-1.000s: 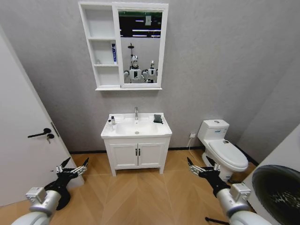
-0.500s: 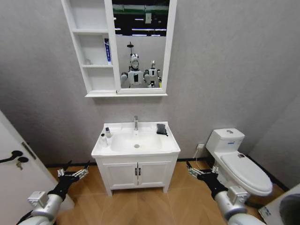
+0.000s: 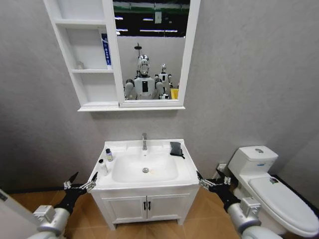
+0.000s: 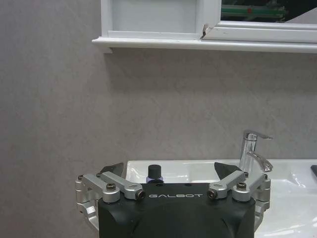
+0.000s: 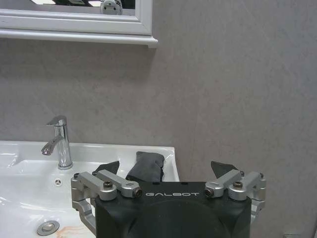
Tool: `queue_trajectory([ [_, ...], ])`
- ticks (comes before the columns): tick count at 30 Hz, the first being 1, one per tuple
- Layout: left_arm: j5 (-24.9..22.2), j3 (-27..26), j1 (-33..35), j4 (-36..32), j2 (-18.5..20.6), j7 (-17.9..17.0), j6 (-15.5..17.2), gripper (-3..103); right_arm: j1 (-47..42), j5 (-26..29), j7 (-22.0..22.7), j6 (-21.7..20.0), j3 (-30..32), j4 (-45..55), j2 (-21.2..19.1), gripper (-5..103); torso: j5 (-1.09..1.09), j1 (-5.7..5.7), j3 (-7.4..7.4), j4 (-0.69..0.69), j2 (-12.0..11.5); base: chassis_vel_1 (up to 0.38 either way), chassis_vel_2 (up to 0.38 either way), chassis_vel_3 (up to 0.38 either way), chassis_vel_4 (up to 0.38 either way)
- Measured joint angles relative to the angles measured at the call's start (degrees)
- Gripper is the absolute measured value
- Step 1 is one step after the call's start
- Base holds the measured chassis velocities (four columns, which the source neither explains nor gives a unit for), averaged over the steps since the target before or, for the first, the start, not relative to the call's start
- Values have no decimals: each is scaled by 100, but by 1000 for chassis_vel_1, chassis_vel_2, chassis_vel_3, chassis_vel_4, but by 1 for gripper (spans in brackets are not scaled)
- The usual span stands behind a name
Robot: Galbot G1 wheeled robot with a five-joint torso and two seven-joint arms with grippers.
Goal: Move facial cleanser and shampoo from washbasin to cabinet, then wipe washbasin with towel.
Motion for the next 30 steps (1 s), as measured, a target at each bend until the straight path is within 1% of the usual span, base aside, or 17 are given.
queue_trajectory([
  [4,67,151,-111,133,49,-34,43,100,116,173,116,-2,14,-35,-157,100,2,-9,-3,3,4,56,-23,-61,23],
  [7,131,325,-301,476,119,-116,30,100,414,488,287,-76,44,-126,-606,100,2,-9,-2,5,4,67,-54,-43,60],
  [8,131,325,-301,476,119,-116,30,100,414,488,287,-76,44,-126,-606,100,2,-9,-2,5,4,32,-37,-32,62],
  [10,168,422,-486,823,207,-111,11,100,541,640,351,-99,98,-165,-935,100,2,-5,-1,4,4,0,0,0,0],
  [11,168,422,-486,823,207,-111,11,100,541,640,351,-99,98,-165,-935,100,2,-5,-1,4,4,0,0,0,0],
  [12,186,484,-612,1039,240,-121,2,100,632,737,393,-110,117,-195,-1096,100,2,-1,0,2,2,0,0,0,0],
  [13,202,535,-738,1233,248,-152,-16,100,715,812,426,-121,128,-224,-1204,100,1,1,1,4,1,0,0,0,0],
  [16,206,597,-869,1397,265,-202,-31,100,759,865,435,-139,149,-236,-1265,100,1,1,1,5,0,0,0,0,0],
  [18,175,860,-1316,1937,376,-304,-48,100,771,992,511,-180,214,-221,-1294,100,1,1,1,4,1,0,0,0,0],
  [20,147,1043,-1658,2342,466,-343,-53,100,762,1026,564,-195,227,-207,-1273,100,1,0,0,2,1,0,0,0,0],
  [21,147,1043,-1658,2342,466,-343,-53,100,762,1026,564,-195,227,-207,-1273,100,1,0,0,2,1,0,0,0,0],
  [23,130,1295,-2072,2816,561,-374,-55,100,744,1056,628,-224,222,-198,-1269,100,1,-1,0,3,1,0,0,0,0],
  [24,130,1295,-2072,2816,561,-374,-55,100,744,1056,628,-224,222,-198,-1269,100,1,-1,0,3,1,0,0,0,0],
  [27,137,1521,-2587,3295,603,-380,-86,100,726,1064,671,-234,212,-229,-1285,100,1,-1,0,2,1,0,0,0,0],
  [30,138,1580,-2746,3430,606,-379,-91,100,727,1064,687,-234,212,-259,-1283,100,1,0,1,2,1,0,0,0,0],
])
